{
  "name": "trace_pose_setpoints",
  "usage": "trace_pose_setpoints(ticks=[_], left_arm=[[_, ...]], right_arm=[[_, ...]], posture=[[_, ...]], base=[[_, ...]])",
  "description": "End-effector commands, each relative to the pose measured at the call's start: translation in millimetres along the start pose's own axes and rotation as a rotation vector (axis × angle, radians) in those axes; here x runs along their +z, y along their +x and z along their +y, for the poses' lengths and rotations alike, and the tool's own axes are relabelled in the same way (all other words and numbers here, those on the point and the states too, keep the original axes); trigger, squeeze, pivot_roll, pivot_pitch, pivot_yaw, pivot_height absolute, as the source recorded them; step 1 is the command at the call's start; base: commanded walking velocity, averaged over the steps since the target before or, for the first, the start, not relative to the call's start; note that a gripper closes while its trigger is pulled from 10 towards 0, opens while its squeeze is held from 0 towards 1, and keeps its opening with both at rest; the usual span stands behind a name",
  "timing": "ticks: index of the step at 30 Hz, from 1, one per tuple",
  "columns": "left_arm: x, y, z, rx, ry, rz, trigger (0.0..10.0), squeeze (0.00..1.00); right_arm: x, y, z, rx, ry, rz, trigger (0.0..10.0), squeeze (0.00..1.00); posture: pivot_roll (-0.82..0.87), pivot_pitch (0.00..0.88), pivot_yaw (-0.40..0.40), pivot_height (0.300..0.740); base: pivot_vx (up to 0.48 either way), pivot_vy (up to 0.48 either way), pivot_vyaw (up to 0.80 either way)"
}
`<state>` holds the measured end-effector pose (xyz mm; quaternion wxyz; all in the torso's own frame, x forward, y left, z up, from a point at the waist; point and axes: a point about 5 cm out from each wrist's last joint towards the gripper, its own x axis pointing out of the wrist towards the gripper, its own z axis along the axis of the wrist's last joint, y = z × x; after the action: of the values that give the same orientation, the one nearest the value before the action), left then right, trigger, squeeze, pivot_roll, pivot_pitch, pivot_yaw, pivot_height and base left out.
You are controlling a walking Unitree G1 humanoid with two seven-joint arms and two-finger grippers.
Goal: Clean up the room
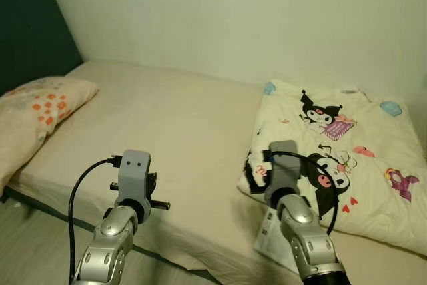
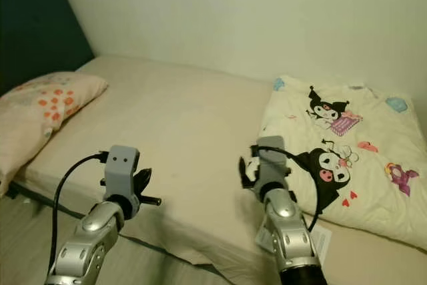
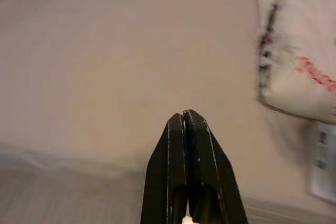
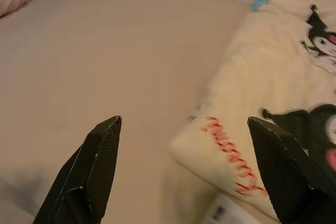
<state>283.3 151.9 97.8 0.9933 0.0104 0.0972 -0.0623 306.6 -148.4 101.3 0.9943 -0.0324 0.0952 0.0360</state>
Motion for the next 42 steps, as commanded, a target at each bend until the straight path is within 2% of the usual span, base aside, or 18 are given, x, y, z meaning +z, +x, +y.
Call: trace_pose_setpoints(ticks=[1,2,8,22,25,28,36,42], left_arm=[[-1.0,0.5,2.4,0.006,0.045,0.018,10.0,0.00],[-1.5,1.3,2.4,0.004,0.070,0.028,10.0,0.00],[-1.5,2.5,0.6,0.003,0.061,0.032,10.0,0.00],[1.2,4.2,5.2,0.048,0.042,0.009,10.0,0.00],[2.2,4.1,4.6,0.043,0.060,0.001,10.0,0.00],[3.0,3.6,3.2,0.036,0.045,-0.004,10.0,0.00],[5.2,4.3,3.9,0.032,0.040,-0.013,10.0,0.00],[4.7,4.4,3.2,0.027,0.039,-0.008,10.0,0.00]], right_arm=[[-1.9,-0.9,-1.2,-0.006,0.009,0.014,10.0,0.00],[-1.8,-0.9,-1.7,-0.008,0.010,0.014,10.0,0.00],[-1.6,-1.3,-3.5,-0.015,0.013,0.013,10.0,0.00],[-3.1,-2.9,-3.9,-0.019,0.015,0.015,10.0,0.00],[-3.0,-2.9,-4.0,-0.019,0.011,0.014,10.0,0.00],[-2.9,-3.2,-4.4,-0.019,0.011,0.013,10.0,0.00],[-3.9,-4.7,-4.9,-0.024,0.011,0.013,10.0,0.00],[-4.3,-5.6,-5.3,-0.027,0.011,0.014,10.0,0.00]], posture=[[-0.10,0.114,0.027,0.740],[-0.10,0.116,0.029,0.740],[-0.10,0.117,0.034,0.740],[-0.10,0.113,0.032,0.740],[-0.10,0.113,0.032,0.740],[-0.10,0.112,0.030,0.740],[-0.10,0.111,0.033,0.740],[-0.11,0.111,0.034,0.740]], base=[[0.000,0.000,0.00],[0.000,0.000,0.00],[0.000,0.374,0.00],[0.000,0.000,0.00],[0.000,0.480,0.00],[0.000,0.446,0.00],[0.000,0.000,0.00],[0.000,0.480,0.00]])
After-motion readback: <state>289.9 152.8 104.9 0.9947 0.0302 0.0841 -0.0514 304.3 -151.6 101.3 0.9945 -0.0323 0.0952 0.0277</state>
